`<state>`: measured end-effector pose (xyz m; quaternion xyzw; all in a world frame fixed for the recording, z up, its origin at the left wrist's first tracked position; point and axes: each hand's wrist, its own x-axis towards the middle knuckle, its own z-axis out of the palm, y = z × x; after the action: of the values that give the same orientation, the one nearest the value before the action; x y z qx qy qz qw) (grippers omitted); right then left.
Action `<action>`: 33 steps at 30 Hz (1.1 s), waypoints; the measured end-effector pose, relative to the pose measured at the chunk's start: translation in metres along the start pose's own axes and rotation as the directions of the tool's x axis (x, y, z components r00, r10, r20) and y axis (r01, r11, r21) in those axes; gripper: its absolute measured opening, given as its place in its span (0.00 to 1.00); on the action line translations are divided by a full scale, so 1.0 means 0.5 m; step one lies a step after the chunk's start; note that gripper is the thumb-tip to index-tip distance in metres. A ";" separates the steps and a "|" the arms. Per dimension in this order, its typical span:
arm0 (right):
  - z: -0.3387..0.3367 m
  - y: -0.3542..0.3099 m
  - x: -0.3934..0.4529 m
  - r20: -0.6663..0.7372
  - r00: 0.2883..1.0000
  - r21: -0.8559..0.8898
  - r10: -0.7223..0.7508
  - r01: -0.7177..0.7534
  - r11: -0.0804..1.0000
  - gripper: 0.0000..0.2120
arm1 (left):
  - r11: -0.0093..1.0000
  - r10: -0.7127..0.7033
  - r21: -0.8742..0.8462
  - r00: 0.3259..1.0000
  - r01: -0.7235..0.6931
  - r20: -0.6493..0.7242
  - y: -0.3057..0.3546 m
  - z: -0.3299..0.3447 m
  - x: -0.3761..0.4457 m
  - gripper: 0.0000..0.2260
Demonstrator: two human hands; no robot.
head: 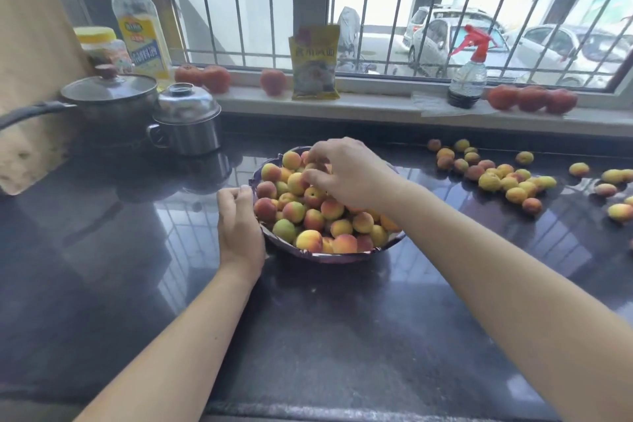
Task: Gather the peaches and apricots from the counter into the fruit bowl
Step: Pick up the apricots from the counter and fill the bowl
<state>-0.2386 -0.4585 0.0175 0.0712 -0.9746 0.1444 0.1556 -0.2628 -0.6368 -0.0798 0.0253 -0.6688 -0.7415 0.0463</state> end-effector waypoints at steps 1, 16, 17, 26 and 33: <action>0.003 0.007 -0.004 -0.024 1.000 0.009 0.018 -0.017 1.000 0.16 | 1.000 0.005 0.009 1.000 -0.005 0.003 0.000 0.001 0.000 0.13; -0.002 0.421 -0.326 -0.318 0.551 -0.195 0.771 -0.834 0.516 0.24 | 0.970 0.084 0.200 0.959 -0.141 0.269 -0.003 0.017 -0.020 0.26; -0.007 0.433 -0.333 -0.289 0.520 -0.173 0.804 -0.854 0.491 0.25 | 0.968 0.076 0.210 0.959 -0.136 0.272 0.000 0.018 -0.024 0.23; -0.015 0.428 -0.325 -0.407 0.509 -0.066 0.758 -0.844 0.532 0.20 | 0.982 0.061 0.162 0.978 -0.094 0.199 0.007 0.015 -0.025 0.18; -0.005 0.430 -0.323 -0.355 0.689 -0.155 0.632 -0.710 0.687 0.15 | 0.972 0.071 0.200 0.971 -0.119 0.229 -0.021 0.009 0.003 0.28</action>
<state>-0.1253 -0.2388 -0.0884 -0.3376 -0.9102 0.0603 0.2322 -0.2652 -0.6315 -0.0900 -0.0846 -0.7457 -0.6609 0.0045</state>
